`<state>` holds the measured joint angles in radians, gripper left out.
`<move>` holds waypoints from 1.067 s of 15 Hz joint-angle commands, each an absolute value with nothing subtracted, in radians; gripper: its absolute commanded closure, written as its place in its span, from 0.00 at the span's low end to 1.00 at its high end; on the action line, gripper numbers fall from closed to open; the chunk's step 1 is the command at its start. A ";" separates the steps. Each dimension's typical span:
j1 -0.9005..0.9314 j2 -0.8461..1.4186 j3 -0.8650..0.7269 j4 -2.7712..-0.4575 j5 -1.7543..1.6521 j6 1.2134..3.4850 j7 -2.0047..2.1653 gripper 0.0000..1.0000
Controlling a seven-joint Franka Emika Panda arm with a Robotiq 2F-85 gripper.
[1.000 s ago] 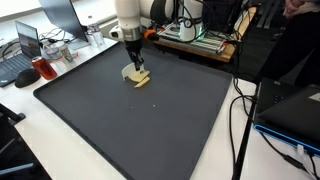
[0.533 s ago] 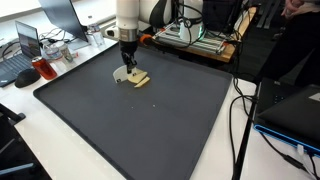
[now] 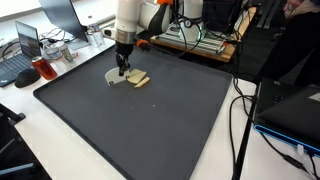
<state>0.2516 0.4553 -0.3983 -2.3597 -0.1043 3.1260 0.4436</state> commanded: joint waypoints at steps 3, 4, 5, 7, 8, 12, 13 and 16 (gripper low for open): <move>0.350 0.560 -0.483 -2.312 0.043 3.218 0.417 0.99; 0.364 0.559 -0.493 -2.310 0.064 3.218 0.412 0.99; 0.373 0.552 -0.499 -2.309 0.080 3.200 0.406 0.99; 0.408 0.535 -0.530 -2.312 0.096 3.159 0.395 0.99; 0.426 0.528 -0.549 -2.313 0.095 3.137 0.392 0.99; 0.480 0.462 -0.601 -2.323 0.071 3.070 0.401 0.99; 0.493 0.445 -0.611 -2.324 0.062 3.047 0.405 0.99; 0.533 0.384 -0.636 -2.330 0.002 2.920 0.434 0.99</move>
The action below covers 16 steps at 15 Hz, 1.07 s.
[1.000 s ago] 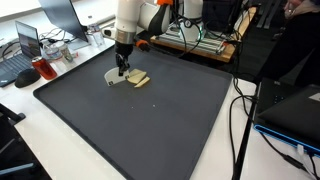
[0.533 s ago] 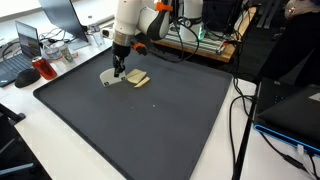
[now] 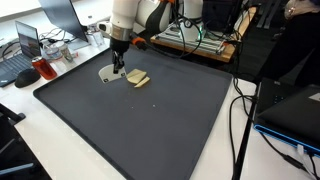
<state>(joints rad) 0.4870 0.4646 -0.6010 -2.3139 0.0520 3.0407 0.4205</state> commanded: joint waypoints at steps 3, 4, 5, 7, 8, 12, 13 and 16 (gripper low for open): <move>0.548 0.318 -0.630 -2.334 -0.118 2.788 0.493 0.99; 0.547 0.296 -0.621 -2.336 -0.170 2.753 0.518 0.99; 0.536 0.268 -0.601 -2.340 -0.215 2.717 0.542 0.99; 0.496 0.212 -0.545 -2.351 -0.288 2.667 0.575 0.99; 0.470 0.183 -0.513 -2.360 -0.317 2.653 0.590 0.99; 0.333 0.070 -0.358 -2.403 -0.373 2.617 0.623 0.99; 0.293 0.043 -0.317 -2.419 -0.356 2.615 0.609 0.99; 0.177 -0.021 -0.223 -2.470 -0.283 2.641 0.561 0.99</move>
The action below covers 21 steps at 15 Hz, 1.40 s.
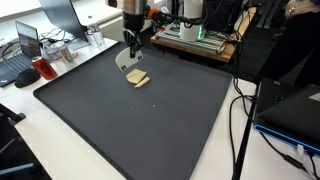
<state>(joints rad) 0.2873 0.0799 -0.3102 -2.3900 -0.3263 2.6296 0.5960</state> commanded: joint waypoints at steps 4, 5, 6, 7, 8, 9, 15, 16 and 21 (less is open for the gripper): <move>0.056 -0.076 -0.163 -2.514 -0.139 2.653 0.481 0.99; 0.035 -0.082 -0.157 -2.523 -0.098 2.663 0.455 0.99; 0.016 -0.087 -0.153 -2.531 -0.050 2.668 0.423 0.99; 0.001 -0.095 -0.151 -2.540 0.005 2.677 0.386 0.99; -0.010 -0.102 -0.150 -2.548 0.061 2.688 0.348 0.99; -0.018 -0.111 -0.150 -2.559 0.125 2.706 0.307 0.99; -0.043 -0.122 -0.158 -2.601 0.393 2.844 0.190 0.99; -0.048 -0.118 -0.155 -2.610 0.397 2.869 0.198 0.99; -0.024 -0.105 -0.169 -2.659 0.423 2.995 0.243 0.99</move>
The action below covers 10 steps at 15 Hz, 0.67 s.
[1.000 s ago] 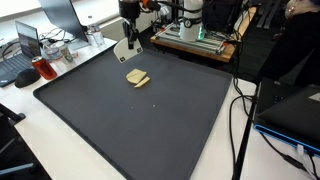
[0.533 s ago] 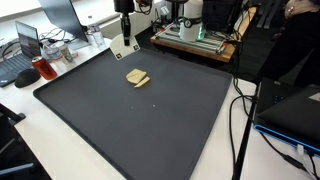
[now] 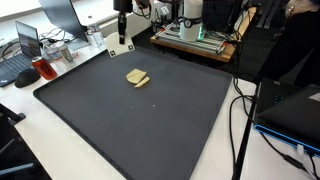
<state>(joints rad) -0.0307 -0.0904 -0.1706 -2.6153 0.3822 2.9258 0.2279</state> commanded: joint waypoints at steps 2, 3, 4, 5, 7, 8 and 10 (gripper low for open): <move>-0.022 -0.095 -0.171 -2.673 0.444 3.022 0.259 0.99; -0.019 -0.090 -0.173 -2.679 0.462 3.034 0.263 0.99; -0.017 -0.084 -0.174 -2.681 0.482 3.038 0.265 0.99; -0.014 -0.078 -0.174 -2.684 0.504 3.043 0.263 0.99; -0.009 -0.066 -0.175 -2.687 0.553 3.052 0.255 0.99; -0.005 -0.061 -0.177 -2.685 0.587 3.051 0.246 0.99; -0.003 -0.050 -0.182 -2.683 0.660 3.042 0.226 0.99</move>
<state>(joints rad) -0.0218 -0.0605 -0.1707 -2.6740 0.5562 3.0230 0.2534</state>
